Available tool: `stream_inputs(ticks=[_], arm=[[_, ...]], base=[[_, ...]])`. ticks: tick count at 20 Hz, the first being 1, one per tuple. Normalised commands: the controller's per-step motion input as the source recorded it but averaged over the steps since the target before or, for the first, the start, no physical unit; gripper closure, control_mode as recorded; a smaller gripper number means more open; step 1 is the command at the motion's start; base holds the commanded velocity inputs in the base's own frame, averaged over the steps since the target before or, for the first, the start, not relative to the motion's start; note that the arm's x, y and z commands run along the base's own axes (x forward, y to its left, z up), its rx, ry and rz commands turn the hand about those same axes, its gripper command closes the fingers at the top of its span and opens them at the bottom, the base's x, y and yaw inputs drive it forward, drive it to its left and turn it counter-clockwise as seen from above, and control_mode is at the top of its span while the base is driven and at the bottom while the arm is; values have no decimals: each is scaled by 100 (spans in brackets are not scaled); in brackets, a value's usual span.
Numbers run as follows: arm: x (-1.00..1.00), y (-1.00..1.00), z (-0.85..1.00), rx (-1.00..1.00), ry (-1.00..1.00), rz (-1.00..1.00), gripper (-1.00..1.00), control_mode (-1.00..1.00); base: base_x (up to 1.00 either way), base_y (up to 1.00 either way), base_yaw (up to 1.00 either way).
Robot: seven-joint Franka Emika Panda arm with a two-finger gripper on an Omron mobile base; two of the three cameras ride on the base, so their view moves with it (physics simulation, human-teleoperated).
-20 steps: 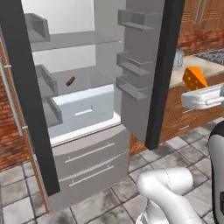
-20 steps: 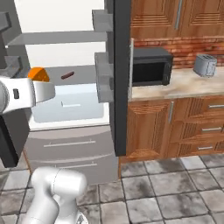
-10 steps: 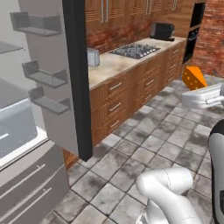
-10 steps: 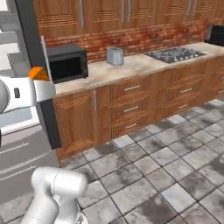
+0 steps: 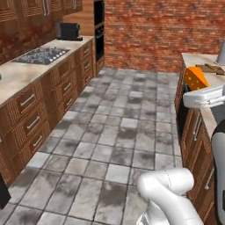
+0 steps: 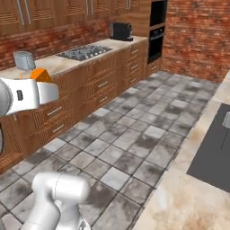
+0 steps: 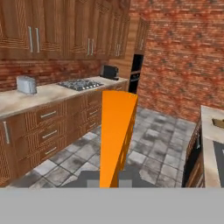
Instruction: Retrieve the sausage and cheese from the fridge and place them on the cutting board on the counter.
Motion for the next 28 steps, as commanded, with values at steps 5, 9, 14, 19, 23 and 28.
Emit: stream_inputs(ticks=[5,9,14,19,23,28], arm=[[0,0,0,0,0,0,100,100],[0,0,0,0,0,0,100,100],[0,0,0,0,0,0,100,100],[0,0,0,0,0,0,100,100],[0,0,0,0,0,0,100,100],[0,0,0,0,0,0,100,100]], base=[[47,-15,-54],[81,14,-34],[98,32,-24],[100,20,-23],[100,21,-25],[100,23,-31]])
